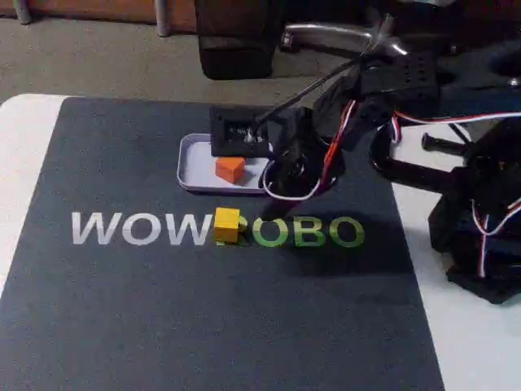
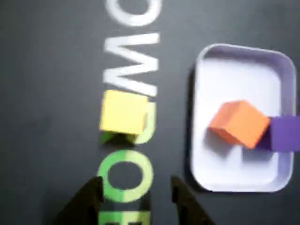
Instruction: Move blocks one by one until all three blocks are in the tray.
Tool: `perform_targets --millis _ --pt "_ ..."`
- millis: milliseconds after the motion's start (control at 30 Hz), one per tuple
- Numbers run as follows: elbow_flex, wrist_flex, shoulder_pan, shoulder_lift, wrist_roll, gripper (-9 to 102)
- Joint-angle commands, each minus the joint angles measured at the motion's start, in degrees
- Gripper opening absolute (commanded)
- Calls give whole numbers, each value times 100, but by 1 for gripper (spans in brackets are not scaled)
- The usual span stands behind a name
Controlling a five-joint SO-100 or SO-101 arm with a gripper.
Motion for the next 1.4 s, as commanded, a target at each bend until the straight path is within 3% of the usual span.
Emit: perform_targets --millis 0,33,67,500,967,1200,1367 --pt "-176 35 -158 158 -26 26" --pt "-220 0 -202 79 35 36" --pt "-299 -9 -229 -18 105 38" --pt "-1635 -97 -387 -1591 2303 37" --pt "-2426 -193 -149 -2663 2443 36" --pt "-2443 -193 -88 -2733 2382 24" --pt "-2408 -193 -53 -2707 2364 4"
